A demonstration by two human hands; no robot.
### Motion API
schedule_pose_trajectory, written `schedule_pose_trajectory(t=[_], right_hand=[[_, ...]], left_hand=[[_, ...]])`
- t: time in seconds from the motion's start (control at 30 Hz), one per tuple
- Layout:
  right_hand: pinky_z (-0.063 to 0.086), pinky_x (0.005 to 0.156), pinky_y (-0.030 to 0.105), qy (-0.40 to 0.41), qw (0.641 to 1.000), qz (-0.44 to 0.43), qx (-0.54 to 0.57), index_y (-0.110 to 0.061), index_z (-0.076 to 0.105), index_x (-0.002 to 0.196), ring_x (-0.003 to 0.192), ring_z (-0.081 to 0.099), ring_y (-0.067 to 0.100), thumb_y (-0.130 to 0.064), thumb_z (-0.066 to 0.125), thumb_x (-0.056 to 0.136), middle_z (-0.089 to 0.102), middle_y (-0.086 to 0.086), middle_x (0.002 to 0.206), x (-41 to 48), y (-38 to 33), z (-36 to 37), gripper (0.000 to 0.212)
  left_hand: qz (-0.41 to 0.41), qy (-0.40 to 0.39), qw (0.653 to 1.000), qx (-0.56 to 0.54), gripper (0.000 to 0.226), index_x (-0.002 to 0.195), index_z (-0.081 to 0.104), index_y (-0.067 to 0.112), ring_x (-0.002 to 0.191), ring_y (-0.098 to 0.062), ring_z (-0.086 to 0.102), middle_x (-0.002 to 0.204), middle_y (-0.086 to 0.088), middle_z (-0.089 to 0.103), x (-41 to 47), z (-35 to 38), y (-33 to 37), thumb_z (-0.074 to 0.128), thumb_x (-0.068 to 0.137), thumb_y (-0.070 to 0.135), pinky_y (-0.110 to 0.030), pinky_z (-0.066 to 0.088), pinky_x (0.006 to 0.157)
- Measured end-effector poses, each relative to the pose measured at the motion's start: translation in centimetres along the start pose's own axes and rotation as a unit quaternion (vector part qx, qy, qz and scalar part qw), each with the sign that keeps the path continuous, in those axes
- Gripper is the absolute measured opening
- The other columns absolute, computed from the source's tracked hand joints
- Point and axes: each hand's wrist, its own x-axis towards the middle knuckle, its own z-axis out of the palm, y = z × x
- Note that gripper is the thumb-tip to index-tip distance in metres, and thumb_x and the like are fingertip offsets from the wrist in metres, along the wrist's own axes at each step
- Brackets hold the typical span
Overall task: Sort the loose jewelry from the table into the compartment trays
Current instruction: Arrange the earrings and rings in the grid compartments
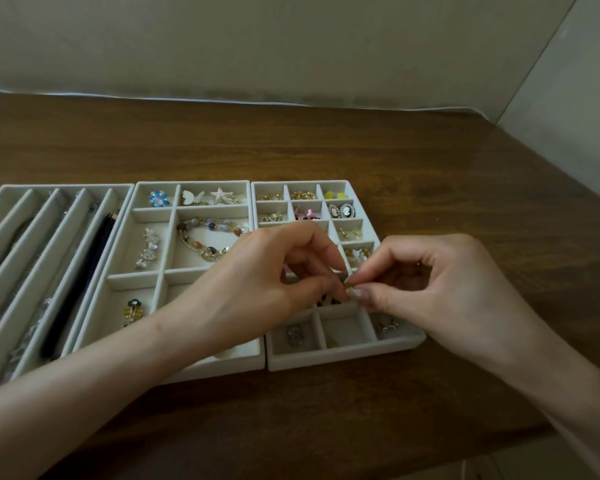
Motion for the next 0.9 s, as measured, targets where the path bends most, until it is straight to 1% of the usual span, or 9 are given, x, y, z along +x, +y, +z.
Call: schedule_pose_trajectory(t=[0.1,0.23,0.33,0.43,0.53,0.63,0.73,0.8,0.9], right_hand=[[0.049,0.065,0.011,-0.040,0.999,0.011,-0.021,-0.028,0.072,0.072,0.075,0.063,-0.002,-0.020,0.074,0.069,0.067,-0.017,0.081,0.1,-0.2,-0.3,0.009],[0.043,0.064,0.019,-0.112,0.983,0.030,-0.142,-0.030,0.072,0.074,0.077,0.053,0.001,-0.027,0.076,0.074,0.056,-0.013,0.081,0.1,-0.7,0.1,0.005],[0.044,0.075,0.018,-0.141,0.960,0.020,-0.240,-0.033,0.069,0.087,0.087,0.047,-0.001,-0.031,0.067,0.084,0.048,-0.017,0.090,0.0,-1.4,0.7,0.004],[0.037,0.070,0.012,-0.141,0.941,-0.010,-0.309,-0.035,0.067,0.099,0.090,0.041,-0.001,-0.033,0.058,0.092,0.042,-0.018,0.093,-0.2,-2.0,1.2,0.012],[0.029,0.070,0.013,-0.146,0.924,-0.027,-0.353,-0.036,0.061,0.106,0.094,0.035,-0.001,-0.032,0.050,0.096,0.038,-0.017,0.098,-0.5,-2.4,1.6,0.015],[0.027,0.064,0.010,-0.146,0.924,-0.025,-0.353,-0.036,0.060,0.104,0.091,0.034,-0.001,-0.032,0.050,0.096,0.036,-0.017,0.093,-0.5,-2.3,1.5,0.014],[0.037,0.069,0.011,-0.134,0.937,-0.017,-0.323,-0.038,0.063,0.101,0.088,0.041,-0.002,-0.034,0.055,0.092,0.040,-0.019,0.089,-0.4,-2.0,0.9,0.012],[0.039,0.071,0.014,-0.114,0.948,-0.017,-0.296,-0.038,0.066,0.095,0.085,0.044,-0.003,-0.031,0.060,0.089,0.046,-0.019,0.089,-0.3,-1.8,0.2,0.010],[0.035,0.062,0.015,-0.097,0.966,-0.019,-0.241,-0.038,0.069,0.081,0.078,0.047,-0.003,-0.022,0.066,0.084,0.051,-0.018,0.083,-0.2,-1.5,-0.8,0.016]], left_hand=[[0.000,0.039,0.999,0.008,0.014,0.089,0.061,0.023,0.072,0.002,0.064,0.079,0.016,0.071,0.1,-0.3,-0.3,0.062,0.085,0.010,-0.010,0.046,0.064],[-0.009,0.074,0.997,0.009,0.013,0.088,0.062,0.021,0.073,0.000,0.065,0.077,0.013,0.071,0.3,-0.7,-0.6,0.060,0.086,0.009,-0.011,0.047,0.064],[-0.007,0.076,0.997,0.011,0.013,0.087,0.062,0.021,0.074,0.000,0.065,0.077,0.012,0.071,0.3,-0.7,-0.6,0.060,0.086,0.009,-0.010,0.046,0.063],[-0.001,0.078,0.997,0.017,0.014,0.086,0.062,0.022,0.074,0.000,0.065,0.077,0.011,0.071,0.3,-0.7,-0.6,0.060,0.086,0.008,-0.009,0.045,0.063],[0.002,0.080,0.996,0.024,0.014,0.087,0.062,0.022,0.073,0.000,0.064,0.077,0.012,0.071,0.3,-0.8,-0.6,0.060,0.086,0.009,-0.009,0.045,0.063],[0.003,0.083,0.996,0.026,0.013,0.087,0.062,0.021,0.074,0.000,0.064,0.076,0.013,0.071,0.3,-0.8,-0.5,0.059,0.087,0.008,-0.009,0.045,0.064],[0.004,0.084,0.996,0.028,0.013,0.087,0.062,0.021,0.073,-0.001,0.064,0.076,0.012,0.071,0.2,-0.8,-0.5,0.060,0.087,0.008,-0.010,0.045,0.063],[0.003,0.085,0.996,0.027,0.013,0.087,0.062,0.021,0.073,-0.001,0.064,0.076,0.012,0.071,0.2,-0.9,-0.5,0.060,0.087,0.008,-0.010,0.045,0.063],[0.001,0.085,0.996,0.029,0.013,0.088,0.062,0.021,0.074,0.000,0.064,0.076,0.013,0.071,0.2,-0.9,-0.4,0.060,0.087,0.008,-0.010,0.046,0.064]])
